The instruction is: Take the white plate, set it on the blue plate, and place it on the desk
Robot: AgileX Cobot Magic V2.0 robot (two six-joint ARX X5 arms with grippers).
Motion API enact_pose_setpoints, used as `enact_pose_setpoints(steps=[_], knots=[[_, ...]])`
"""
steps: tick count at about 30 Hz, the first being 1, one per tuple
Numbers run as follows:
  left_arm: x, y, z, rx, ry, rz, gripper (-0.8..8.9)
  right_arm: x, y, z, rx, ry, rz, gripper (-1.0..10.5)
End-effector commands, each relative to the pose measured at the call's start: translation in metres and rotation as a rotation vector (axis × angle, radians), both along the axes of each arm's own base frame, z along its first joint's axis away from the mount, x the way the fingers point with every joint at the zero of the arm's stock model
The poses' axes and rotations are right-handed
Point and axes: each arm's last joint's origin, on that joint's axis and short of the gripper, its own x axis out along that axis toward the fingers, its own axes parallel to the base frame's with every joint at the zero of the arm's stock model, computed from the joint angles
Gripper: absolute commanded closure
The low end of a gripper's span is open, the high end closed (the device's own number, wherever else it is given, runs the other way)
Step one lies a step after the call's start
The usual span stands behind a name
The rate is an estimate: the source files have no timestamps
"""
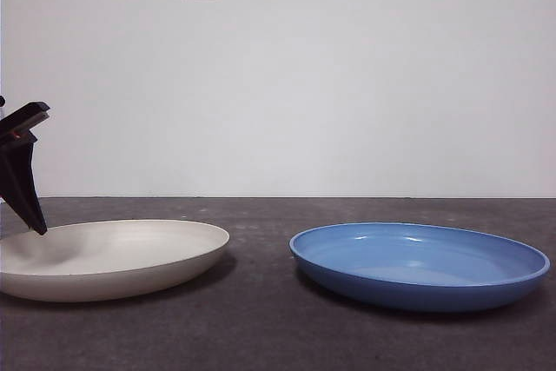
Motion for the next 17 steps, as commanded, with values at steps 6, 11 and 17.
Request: enact_pose_setpoints(steps=[6,11,17], knots=[[0.0044,0.0016,-0.0031,0.057,0.008,-0.003,7.34,0.0002,0.0005,0.0034,0.003,-0.011,0.007,3.9],[0.0054,0.0018,-0.0068,0.067,0.015,-0.012,8.05,0.0002,0.0005,0.0033,0.003,-0.01,0.007,3.9],[0.0088,0.002,-0.0032,0.071,-0.006,-0.019,8.05,0.0002,0.0005,0.0032,0.003,-0.01,0.007,3.9]])
